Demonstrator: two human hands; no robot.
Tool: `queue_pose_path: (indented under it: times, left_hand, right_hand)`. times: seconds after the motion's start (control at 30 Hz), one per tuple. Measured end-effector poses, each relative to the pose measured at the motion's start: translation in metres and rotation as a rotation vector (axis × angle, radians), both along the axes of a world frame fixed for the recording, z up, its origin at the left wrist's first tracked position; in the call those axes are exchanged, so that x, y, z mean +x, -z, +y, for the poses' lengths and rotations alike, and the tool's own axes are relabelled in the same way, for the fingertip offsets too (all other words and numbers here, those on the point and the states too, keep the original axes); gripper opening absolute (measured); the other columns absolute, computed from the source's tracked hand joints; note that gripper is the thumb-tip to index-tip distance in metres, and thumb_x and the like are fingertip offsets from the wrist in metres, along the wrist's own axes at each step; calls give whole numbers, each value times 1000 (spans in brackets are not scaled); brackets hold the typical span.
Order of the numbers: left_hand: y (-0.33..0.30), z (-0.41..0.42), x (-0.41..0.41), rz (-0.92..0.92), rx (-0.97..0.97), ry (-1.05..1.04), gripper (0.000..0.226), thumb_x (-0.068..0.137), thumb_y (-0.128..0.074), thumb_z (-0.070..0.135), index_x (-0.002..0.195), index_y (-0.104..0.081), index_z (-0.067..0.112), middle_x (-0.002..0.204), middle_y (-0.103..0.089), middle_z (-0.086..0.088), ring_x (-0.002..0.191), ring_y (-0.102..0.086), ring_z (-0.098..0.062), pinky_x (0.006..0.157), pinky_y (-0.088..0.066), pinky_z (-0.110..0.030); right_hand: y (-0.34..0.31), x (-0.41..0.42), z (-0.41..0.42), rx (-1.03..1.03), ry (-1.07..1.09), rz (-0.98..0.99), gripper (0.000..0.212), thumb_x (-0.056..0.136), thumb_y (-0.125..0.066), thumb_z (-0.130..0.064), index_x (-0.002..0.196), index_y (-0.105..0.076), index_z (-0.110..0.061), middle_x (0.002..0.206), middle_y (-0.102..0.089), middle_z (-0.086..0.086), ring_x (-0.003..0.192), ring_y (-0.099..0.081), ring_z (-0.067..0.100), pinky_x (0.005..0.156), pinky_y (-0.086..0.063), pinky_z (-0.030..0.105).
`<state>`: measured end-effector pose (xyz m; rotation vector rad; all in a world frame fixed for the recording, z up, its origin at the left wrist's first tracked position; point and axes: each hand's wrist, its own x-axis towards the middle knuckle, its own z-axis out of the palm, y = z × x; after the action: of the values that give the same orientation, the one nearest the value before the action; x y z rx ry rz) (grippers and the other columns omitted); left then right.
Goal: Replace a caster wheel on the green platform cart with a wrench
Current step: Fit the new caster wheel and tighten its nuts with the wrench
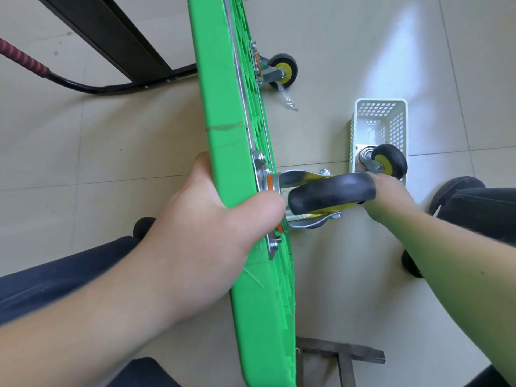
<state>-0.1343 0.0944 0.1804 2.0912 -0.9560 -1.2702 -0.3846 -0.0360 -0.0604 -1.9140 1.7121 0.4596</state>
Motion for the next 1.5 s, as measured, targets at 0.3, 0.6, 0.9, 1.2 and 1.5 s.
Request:
queue_pose_path:
  times: [0.3, 0.6, 0.9, 1.2, 1.5]
  left_hand:
    - [-12, -1, -1, 60, 13, 5, 57, 66, -66, 47, 119, -61, 29, 97, -75, 7, 83, -73, -12, 76, -60, -40]
    - [-8, -4, 4, 59, 23, 40, 74, 55, -68, 58, 122, -64, 29, 111, -76, 8, 103, -73, -22, 93, -59, -51]
    - [-4, -7, 7, 19, 39, 102, 62, 65, -75, 57, 118, -71, 25, 110, -78, 6, 101, -75, -23, 94, -59, -51]
    - [-19, -5, 3, -35, 42, 64, 64, 62, -70, 49, 119, -51, 27, 110, -70, 4, 97, -71, -20, 89, -60, -47]
    - [-31, 19, -9, 117, 51, 35, 66, 56, -78, 56, 115, -58, 36, 110, -77, 11, 102, -75, -16, 97, -56, -48]
  right_hand:
    - [-35, 8, 1, 60, -98, 30, 36, 97, -59, -15, 132, -53, -7, 106, -57, 11, 91, -59, 34, 76, -52, 40]
    - [-97, 13, 5, 122, -81, -129, 31, 91, -59, -11, 63, -48, -18, 63, -45, -4, 56, -41, 10, 41, -28, 13]
    - [-176, 2, 19, 150, -1, -254, 19, 77, -69, -11, 74, -71, -29, 79, -66, -7, 71, -66, 25, 64, -61, 42]
    - [-254, 5, 83, 216, 158, -516, 15, 97, -59, -16, 91, -73, -19, 82, -78, -4, 71, -76, 9, 80, -64, 37]
    - [-240, 49, 142, 560, 620, -915, 32, 108, -48, -26, 93, -66, -6, 65, -45, 1, 57, -44, 17, 58, -53, 27]
